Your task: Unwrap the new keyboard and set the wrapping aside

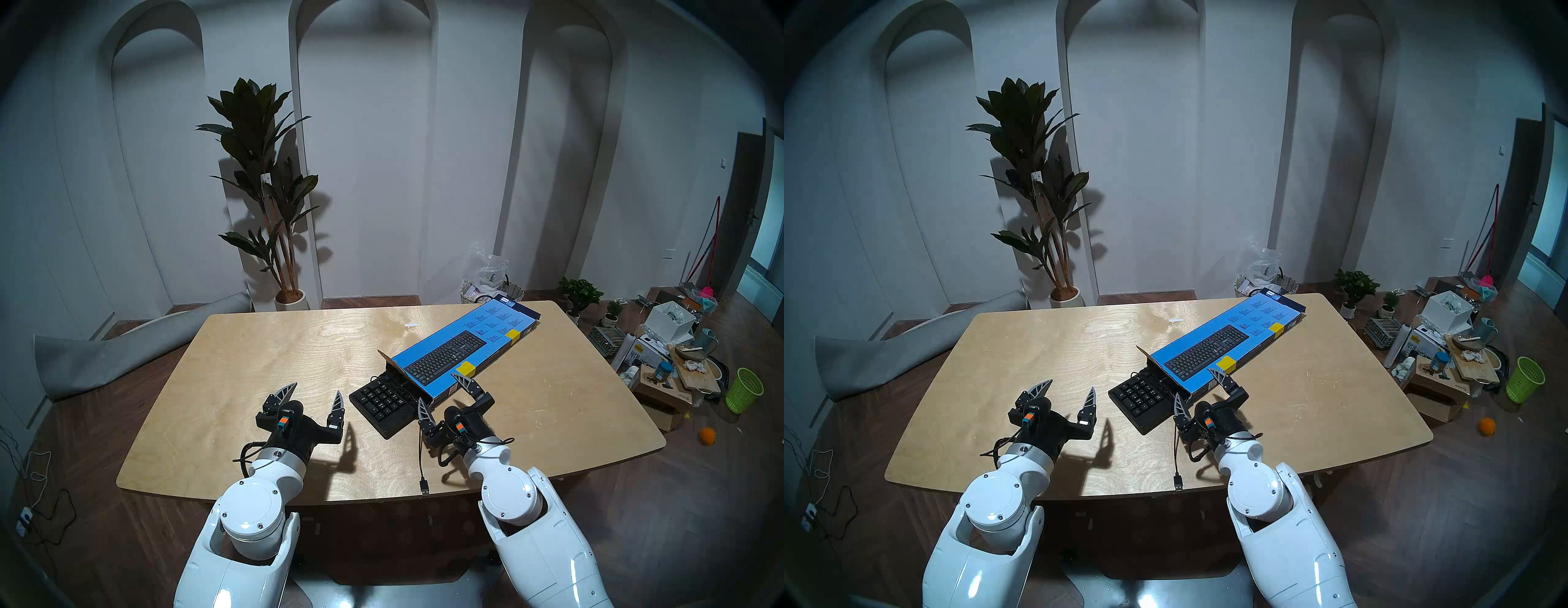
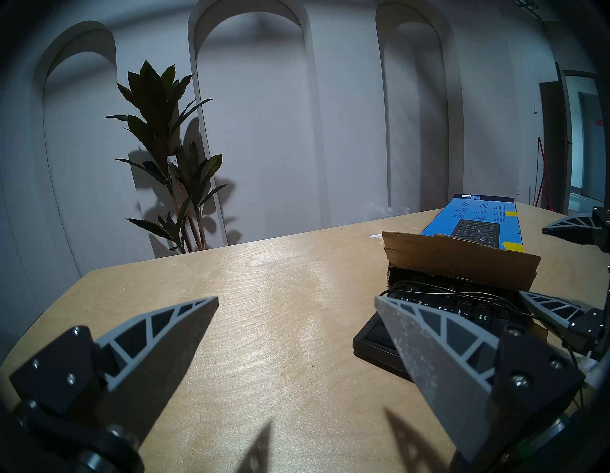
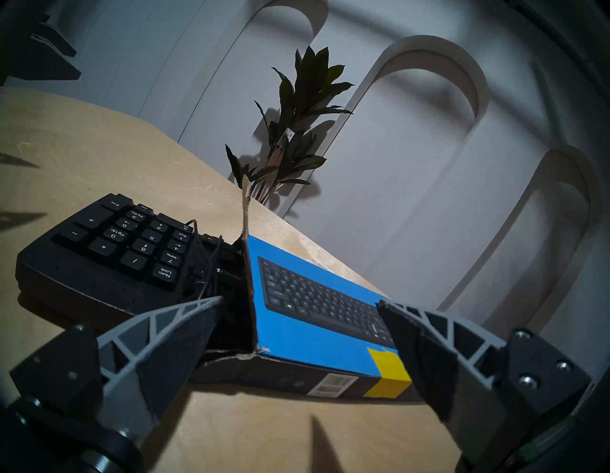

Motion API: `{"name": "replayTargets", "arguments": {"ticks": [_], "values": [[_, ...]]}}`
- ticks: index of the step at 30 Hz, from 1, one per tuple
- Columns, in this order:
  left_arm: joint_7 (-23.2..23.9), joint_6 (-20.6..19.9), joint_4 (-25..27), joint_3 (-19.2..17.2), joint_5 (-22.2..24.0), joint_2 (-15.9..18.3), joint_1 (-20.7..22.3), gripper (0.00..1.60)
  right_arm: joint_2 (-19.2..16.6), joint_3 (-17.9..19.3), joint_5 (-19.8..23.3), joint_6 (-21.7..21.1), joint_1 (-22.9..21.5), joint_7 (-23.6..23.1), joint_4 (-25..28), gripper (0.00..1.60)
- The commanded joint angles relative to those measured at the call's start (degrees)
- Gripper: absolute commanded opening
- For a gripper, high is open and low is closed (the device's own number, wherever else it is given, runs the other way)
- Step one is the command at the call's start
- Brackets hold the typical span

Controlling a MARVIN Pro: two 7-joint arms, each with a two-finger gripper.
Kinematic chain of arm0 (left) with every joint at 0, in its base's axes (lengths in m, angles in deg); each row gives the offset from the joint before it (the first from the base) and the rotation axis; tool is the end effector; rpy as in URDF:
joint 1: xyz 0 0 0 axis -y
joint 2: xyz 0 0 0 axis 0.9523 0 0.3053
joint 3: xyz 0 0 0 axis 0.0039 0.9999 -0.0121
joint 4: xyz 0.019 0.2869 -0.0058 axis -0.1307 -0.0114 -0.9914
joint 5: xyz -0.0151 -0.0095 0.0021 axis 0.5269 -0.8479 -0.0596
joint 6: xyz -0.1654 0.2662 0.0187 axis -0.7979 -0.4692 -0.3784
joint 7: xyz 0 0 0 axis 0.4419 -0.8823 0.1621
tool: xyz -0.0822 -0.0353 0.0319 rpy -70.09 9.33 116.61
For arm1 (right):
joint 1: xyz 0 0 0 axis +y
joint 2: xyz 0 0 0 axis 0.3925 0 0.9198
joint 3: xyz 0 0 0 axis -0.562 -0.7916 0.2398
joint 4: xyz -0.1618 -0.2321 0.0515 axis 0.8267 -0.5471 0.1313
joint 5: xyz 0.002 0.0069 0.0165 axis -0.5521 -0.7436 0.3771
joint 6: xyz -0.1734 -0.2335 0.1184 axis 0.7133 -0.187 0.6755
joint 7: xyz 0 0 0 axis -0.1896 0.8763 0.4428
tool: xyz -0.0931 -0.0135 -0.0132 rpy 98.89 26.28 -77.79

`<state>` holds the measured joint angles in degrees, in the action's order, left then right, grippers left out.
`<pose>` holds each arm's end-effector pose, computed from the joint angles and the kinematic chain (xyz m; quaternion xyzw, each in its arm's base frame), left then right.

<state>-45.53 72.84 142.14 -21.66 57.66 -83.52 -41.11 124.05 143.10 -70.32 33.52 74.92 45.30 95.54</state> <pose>0.3076 -0.0117 -0.3209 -0.7462 0.0911 -0.6594 0.0001 0.3655 0.0731 -0.3735 0.6564 0.3301 0.6745 0.0720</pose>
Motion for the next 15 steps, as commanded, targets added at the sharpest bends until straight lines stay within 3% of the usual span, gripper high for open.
{"name": "replayTargets", "arguments": {"ticks": [1, 11, 15], "values": [[0.01, 0.29, 1.12, -0.01, 0.07, -0.04, 0.32, 1.6, 3.34, -0.22, -1.22, 2.27, -6.28, 0.45, -2.81, 1.6], [0.02, 0.29, 1.2, -0.02, 0.08, -0.04, 0.27, 1.6, 4.81, 0.55, -2.31, 5.63, -12.26, 1.26, -10.73, 1.6], [0.03, 0.28, 1.28, -0.03, 0.1, -0.04, 0.23, 1.6, 4.77, 0.03, -1.42, 9.15, -14.54, 1.79, -14.02, 1.6]]}}
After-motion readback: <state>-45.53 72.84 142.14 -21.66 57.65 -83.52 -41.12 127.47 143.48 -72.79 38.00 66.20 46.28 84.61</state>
